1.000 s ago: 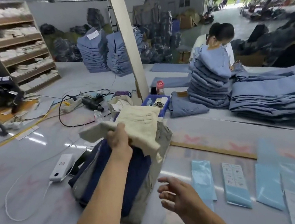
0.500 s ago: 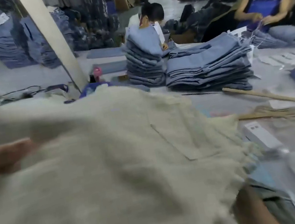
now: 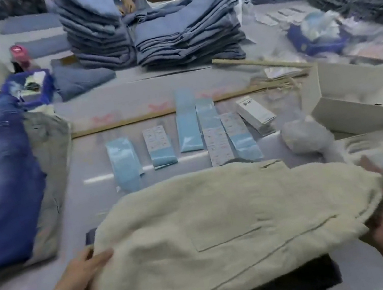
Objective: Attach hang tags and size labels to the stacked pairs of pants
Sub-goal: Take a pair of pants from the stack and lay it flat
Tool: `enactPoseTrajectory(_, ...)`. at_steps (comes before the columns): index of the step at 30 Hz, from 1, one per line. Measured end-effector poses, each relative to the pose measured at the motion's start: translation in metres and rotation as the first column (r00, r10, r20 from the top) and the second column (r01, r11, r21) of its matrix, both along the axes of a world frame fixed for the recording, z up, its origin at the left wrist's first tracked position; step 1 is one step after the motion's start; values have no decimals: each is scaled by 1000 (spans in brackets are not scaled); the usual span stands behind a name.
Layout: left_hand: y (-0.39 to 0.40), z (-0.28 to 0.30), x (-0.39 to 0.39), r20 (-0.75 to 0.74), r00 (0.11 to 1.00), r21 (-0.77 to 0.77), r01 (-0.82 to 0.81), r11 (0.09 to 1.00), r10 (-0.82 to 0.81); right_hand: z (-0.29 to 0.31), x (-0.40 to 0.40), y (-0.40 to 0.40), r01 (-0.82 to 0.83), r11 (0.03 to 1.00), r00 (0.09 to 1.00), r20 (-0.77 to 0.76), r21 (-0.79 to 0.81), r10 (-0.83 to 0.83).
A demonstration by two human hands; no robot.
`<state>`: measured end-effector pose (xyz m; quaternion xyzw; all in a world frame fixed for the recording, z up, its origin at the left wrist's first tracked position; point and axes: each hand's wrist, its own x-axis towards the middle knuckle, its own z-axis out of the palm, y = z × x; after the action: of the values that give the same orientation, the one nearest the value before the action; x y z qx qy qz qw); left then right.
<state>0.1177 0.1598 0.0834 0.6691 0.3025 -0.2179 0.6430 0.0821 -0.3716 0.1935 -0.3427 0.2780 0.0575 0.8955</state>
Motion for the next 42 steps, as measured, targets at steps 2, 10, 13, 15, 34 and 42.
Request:
enactPoseTrajectory(2,-10,-1,-5,67,997,225,10,974,-26,1,-7,-4,-167,980,975,130,-104,180)
enactPoseTrajectory(10,11,29,-21,363,931,407,-184,895,26,25,-1,-26,-79,777,996,-11,-625,92)
enactPoseTrajectory(13,30,14,-33,233,972,531,-144,835,19,15,-8,-6,-179,740,983,-95,-648,155)
enactPoseTrajectory(15,31,-3,-42,66,997,642,-10,767,-42,6,-13,-1,-287,708,958,-205,-645,201)
enactPoseTrajectory(34,-280,166,-20,668,627,414,134,901,-400,22,-23,-5,-182,768,983,-92,-614,160)
enactPoseTrajectory(42,-333,183,-22,856,288,453,-14,891,-430,33,-26,0,-201,750,976,-65,-630,208)
